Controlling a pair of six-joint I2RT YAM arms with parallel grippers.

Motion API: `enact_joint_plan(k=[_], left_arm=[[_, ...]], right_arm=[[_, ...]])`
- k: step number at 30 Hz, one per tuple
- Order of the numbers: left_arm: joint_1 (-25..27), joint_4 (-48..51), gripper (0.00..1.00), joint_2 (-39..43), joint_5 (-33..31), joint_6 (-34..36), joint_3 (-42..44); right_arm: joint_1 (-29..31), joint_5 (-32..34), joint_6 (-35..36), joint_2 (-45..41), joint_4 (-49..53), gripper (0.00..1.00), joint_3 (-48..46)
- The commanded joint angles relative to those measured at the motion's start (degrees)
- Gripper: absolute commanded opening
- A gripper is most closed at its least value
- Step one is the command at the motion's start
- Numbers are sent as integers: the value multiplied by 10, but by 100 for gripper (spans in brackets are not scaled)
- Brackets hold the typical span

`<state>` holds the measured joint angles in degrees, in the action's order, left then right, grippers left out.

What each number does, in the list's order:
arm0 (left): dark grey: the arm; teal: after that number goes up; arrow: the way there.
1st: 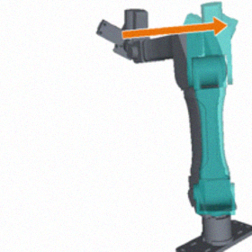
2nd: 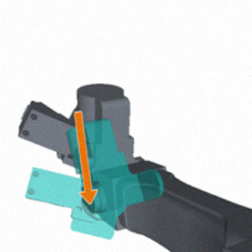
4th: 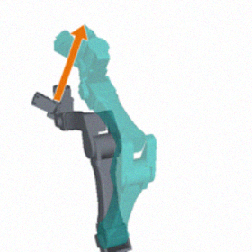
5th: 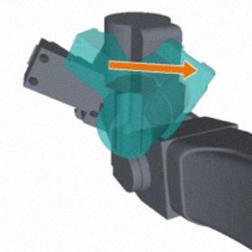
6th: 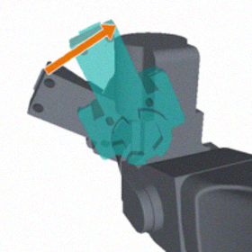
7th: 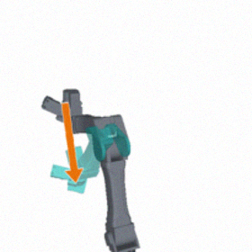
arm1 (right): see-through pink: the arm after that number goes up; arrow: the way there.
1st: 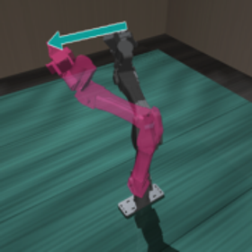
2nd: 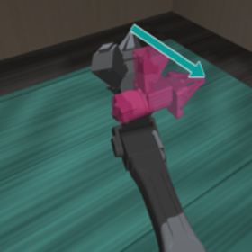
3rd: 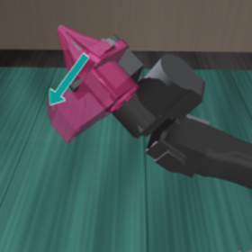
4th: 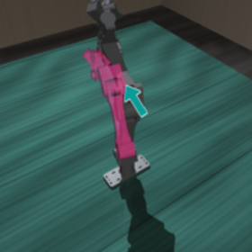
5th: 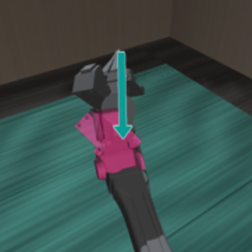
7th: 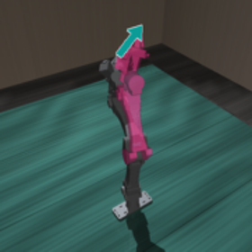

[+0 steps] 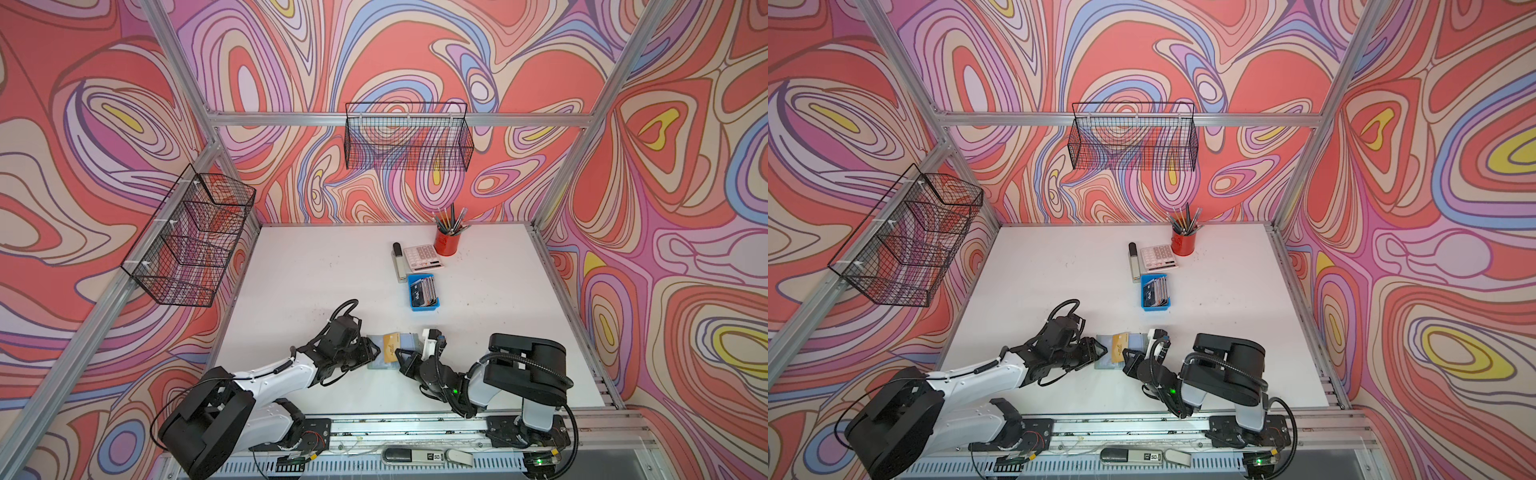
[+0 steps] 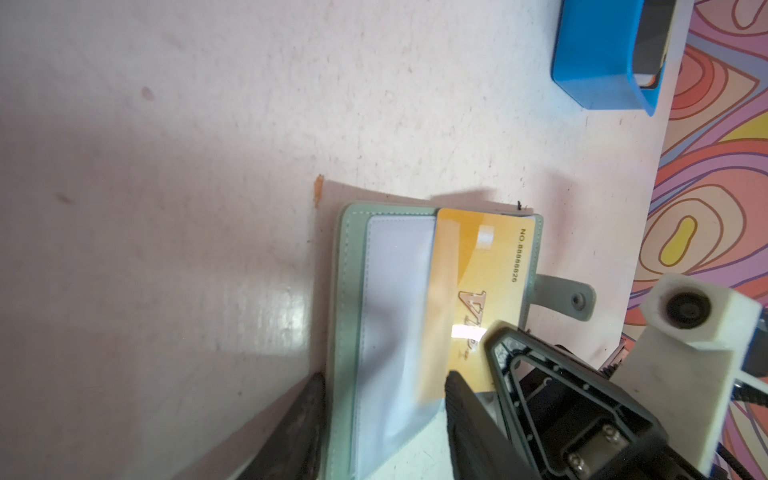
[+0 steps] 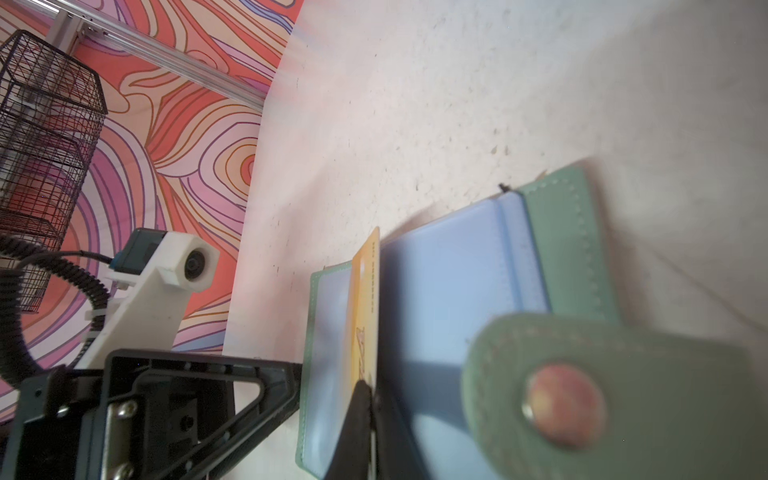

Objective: Put the credit cards into the card holder

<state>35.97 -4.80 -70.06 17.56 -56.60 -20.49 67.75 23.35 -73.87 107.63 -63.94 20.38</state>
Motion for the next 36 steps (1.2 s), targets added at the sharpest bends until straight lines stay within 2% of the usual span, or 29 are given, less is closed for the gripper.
enact_joint_plan(k=[1,16,36], left_arm=[[1,0,49,-10,3,5,-6],[1,-2,49,-19,4,6,-10],[1,-4,49,-21,11,8,-9]], right_arm=[[0,-37,-23,20,-5,0,-14],[5,-61,-29,28,-59,0,-33],[5,-69,-14,45,42,0,19]])
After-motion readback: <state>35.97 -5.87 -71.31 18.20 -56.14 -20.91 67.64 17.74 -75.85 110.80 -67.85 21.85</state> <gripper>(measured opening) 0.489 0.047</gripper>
